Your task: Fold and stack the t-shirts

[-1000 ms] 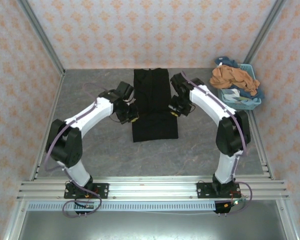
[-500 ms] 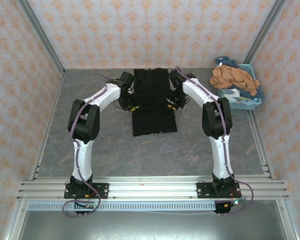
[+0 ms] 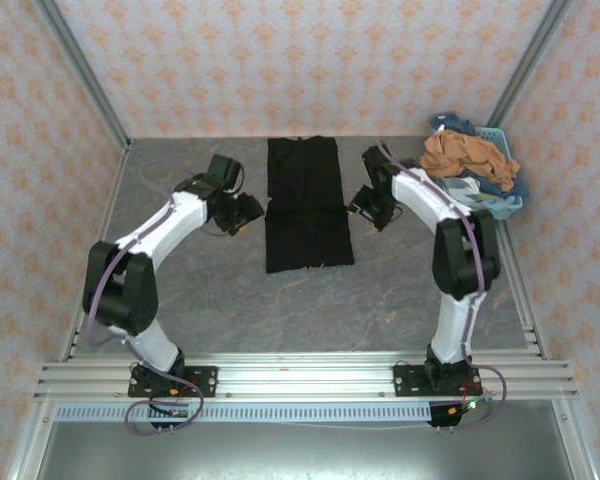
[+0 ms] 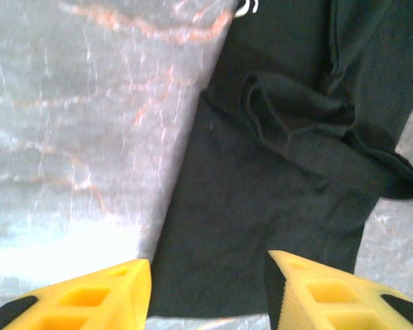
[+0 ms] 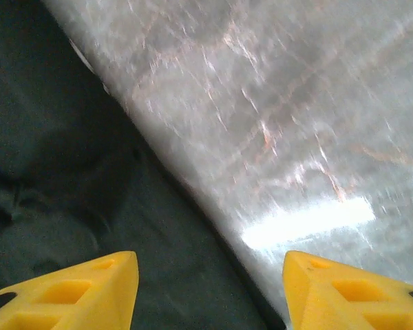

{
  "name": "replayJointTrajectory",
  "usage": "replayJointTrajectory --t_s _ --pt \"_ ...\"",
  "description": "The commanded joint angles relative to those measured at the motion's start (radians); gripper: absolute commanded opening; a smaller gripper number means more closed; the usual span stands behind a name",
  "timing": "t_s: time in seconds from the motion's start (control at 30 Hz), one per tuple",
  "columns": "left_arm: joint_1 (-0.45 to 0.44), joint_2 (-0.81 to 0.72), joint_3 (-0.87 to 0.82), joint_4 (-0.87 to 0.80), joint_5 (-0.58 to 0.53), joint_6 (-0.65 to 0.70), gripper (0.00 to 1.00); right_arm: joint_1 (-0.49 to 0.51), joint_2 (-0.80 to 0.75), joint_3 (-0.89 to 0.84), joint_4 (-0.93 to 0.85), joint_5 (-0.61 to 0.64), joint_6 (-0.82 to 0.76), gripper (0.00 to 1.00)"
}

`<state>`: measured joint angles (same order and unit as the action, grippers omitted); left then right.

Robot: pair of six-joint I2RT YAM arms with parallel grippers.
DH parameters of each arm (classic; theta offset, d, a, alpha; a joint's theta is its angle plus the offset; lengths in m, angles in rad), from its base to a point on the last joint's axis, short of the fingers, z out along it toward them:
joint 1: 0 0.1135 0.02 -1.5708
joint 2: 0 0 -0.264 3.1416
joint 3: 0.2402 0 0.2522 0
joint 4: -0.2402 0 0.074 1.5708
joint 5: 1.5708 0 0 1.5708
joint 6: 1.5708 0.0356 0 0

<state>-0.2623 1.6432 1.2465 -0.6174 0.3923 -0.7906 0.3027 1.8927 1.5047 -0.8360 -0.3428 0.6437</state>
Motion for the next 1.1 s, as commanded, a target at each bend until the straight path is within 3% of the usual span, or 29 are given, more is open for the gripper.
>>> replayJointTrajectory --t_s 0.0,0.17,0.27,0.37,0.73,0.9,1.07 --pt "-0.033 -0.043 -0.181 0.120 0.105 -0.158 0.47 0.021 -0.137 -0.194 0.100 -0.044 0.062 0.58" --pt "-0.136 -0.031 -0.268 0.176 0.164 -0.277 0.56 0.060 -0.195 -0.357 0.184 -0.157 0.140 0.60" --pt "-0.148 -0.019 -0.321 0.271 0.162 -0.351 0.63 0.079 -0.188 -0.409 0.232 -0.177 0.173 0.61" --pt "-0.155 0.010 -0.339 0.356 0.177 -0.409 0.63 0.083 -0.161 -0.434 0.277 -0.206 0.202 0.62" --pt "-0.170 0.115 -0.276 0.260 0.109 -0.340 0.46 0.086 -0.077 -0.434 0.307 -0.210 0.238 0.47" --pt "-0.163 0.147 -0.225 0.235 0.070 -0.304 0.44 0.087 -0.033 -0.409 0.330 -0.201 0.250 0.27" --pt "-0.149 0.180 -0.181 0.245 0.050 -0.281 0.25 0.087 -0.021 -0.391 0.324 -0.181 0.258 0.13"
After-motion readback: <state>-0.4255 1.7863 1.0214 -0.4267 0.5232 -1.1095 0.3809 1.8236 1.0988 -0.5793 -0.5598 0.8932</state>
